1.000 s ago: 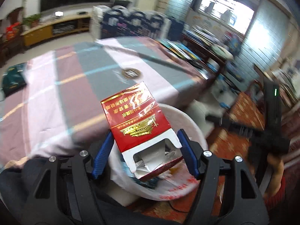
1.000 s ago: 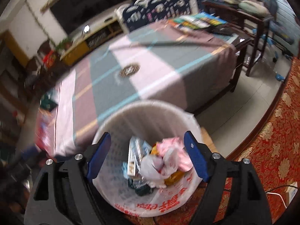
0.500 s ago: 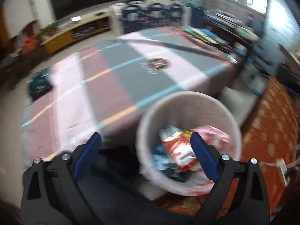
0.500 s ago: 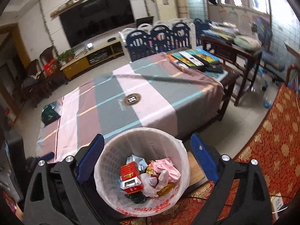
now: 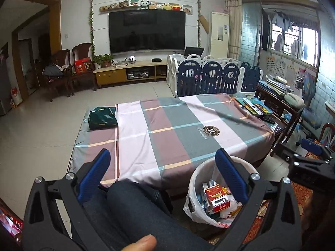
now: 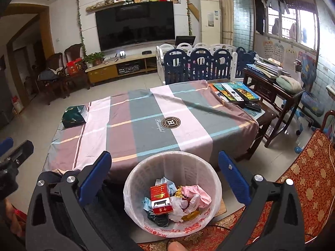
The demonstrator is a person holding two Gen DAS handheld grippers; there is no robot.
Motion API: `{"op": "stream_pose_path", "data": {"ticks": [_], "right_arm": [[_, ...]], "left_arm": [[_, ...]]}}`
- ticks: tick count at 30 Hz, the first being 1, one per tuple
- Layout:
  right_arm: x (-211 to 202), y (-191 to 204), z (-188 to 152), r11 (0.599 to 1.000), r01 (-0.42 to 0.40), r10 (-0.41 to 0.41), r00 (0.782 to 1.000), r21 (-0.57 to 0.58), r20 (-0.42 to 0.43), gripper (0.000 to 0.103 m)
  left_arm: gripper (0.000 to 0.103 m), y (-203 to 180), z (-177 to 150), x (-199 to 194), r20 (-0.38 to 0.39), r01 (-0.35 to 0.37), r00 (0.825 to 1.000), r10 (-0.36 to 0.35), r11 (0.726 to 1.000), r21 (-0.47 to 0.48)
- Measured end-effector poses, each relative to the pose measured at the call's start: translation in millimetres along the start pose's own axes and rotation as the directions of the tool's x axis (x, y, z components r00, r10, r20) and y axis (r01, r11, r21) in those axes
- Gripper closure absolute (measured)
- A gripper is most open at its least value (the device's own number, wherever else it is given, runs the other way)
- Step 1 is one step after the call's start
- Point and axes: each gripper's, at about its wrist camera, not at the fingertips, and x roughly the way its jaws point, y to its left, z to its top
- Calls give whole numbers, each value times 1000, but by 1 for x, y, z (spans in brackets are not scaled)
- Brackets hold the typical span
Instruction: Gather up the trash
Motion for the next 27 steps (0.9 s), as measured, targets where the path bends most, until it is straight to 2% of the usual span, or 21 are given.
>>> {"op": "stream_pose_path", "data": {"ticks": [7, 27], "right_arm": [[-3, 12, -3, 999, -23, 23, 1000, -39, 10, 4], [8, 15, -9, 999, -24, 23, 999, -33, -32, 4]], "left_arm": [[3, -2, -2, 0, -11, 12, 1000, -12, 1000, -3], [3, -2, -5, 3, -37, 29, 999, -29, 1000, -8]]}}
